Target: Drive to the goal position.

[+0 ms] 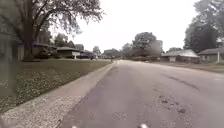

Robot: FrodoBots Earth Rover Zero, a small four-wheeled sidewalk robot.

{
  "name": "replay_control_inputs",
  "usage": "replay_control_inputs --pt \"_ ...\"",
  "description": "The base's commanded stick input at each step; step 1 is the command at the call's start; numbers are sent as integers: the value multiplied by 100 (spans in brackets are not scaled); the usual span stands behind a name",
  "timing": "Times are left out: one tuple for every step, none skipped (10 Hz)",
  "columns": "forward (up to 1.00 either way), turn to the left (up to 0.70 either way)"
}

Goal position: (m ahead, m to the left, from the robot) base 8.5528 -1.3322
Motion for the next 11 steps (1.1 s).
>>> replay_control_inputs --pt "70 0" --pt "70 0" --pt "70 0" --pt "70 0" --pt "70 0" --pt "70 0" --pt "70 0" --pt "70 0" --pt "70 0" --pt "70 0" --pt "70 0"
